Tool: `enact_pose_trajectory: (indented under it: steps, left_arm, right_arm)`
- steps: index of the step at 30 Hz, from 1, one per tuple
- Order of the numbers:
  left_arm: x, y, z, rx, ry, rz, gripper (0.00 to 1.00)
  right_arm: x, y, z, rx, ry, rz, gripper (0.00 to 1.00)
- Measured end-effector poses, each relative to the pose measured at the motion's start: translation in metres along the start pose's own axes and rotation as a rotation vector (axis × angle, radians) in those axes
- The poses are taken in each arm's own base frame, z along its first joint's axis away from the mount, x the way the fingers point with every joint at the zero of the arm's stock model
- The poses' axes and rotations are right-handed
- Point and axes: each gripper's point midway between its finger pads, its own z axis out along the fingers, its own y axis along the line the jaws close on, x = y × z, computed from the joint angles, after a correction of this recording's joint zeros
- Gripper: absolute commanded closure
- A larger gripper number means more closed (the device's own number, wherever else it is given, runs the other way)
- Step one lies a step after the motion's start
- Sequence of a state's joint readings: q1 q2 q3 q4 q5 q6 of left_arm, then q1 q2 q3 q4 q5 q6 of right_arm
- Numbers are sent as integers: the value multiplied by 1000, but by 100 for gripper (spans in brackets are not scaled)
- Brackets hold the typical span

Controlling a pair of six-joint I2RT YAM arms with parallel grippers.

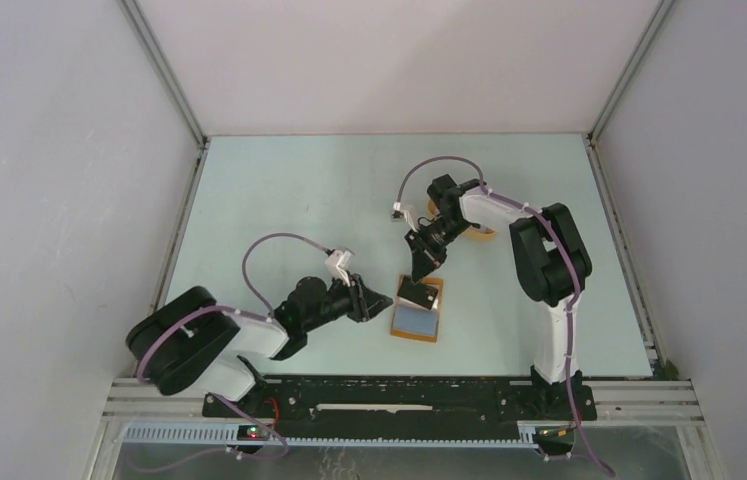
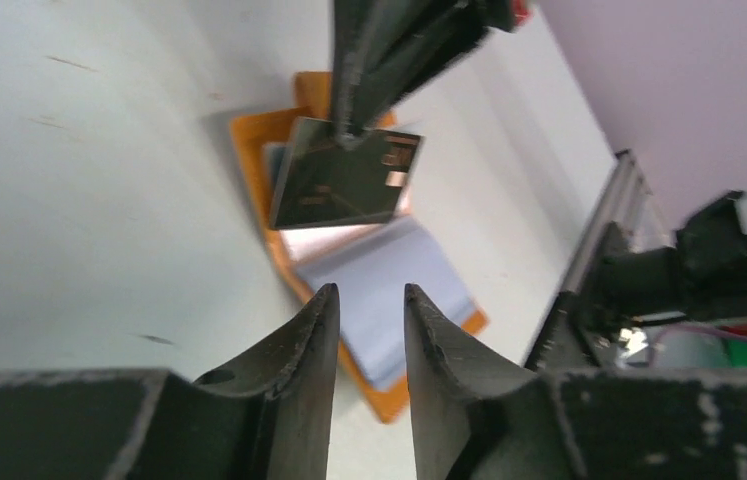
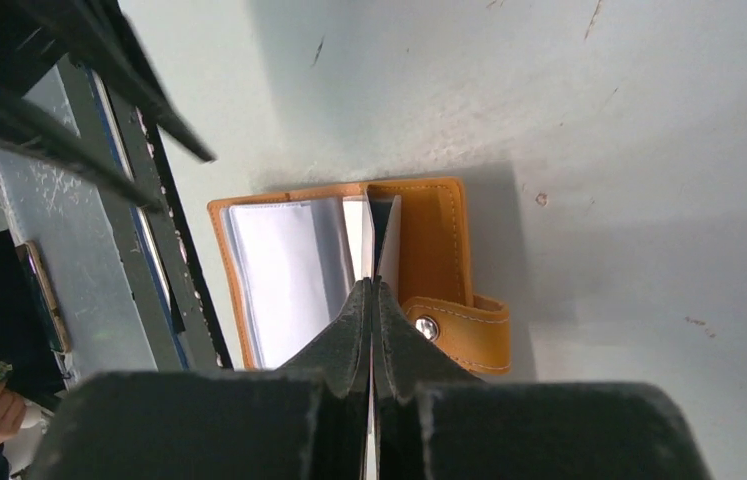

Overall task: Put the credit cards into the card holder
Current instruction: Insert the credit card into the card holder.

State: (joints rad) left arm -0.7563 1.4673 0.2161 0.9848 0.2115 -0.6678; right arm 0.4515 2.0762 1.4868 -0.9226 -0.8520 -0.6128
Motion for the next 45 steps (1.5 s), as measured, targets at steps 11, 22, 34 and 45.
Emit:
enact_pose_trajectory:
  steps: [11, 22, 34, 45]
  left_arm:
    - [58, -25, -36, -7, 102, -257, 55]
    - [63, -25, -43, -74, 52, -411, 54]
    - [71, -25, -35, -119, 55, -486, 51]
    - [75, -21, -9, -116, 21, -591, 57]
  right_arm:
    - [5, 7, -6, 63, -60, 39, 100]
    - [13, -9, -15, 96, -140, 170, 100]
    - [16, -8, -30, 122, -290, 280, 100]
    - [27, -12, -37, 163, -427, 415, 100]
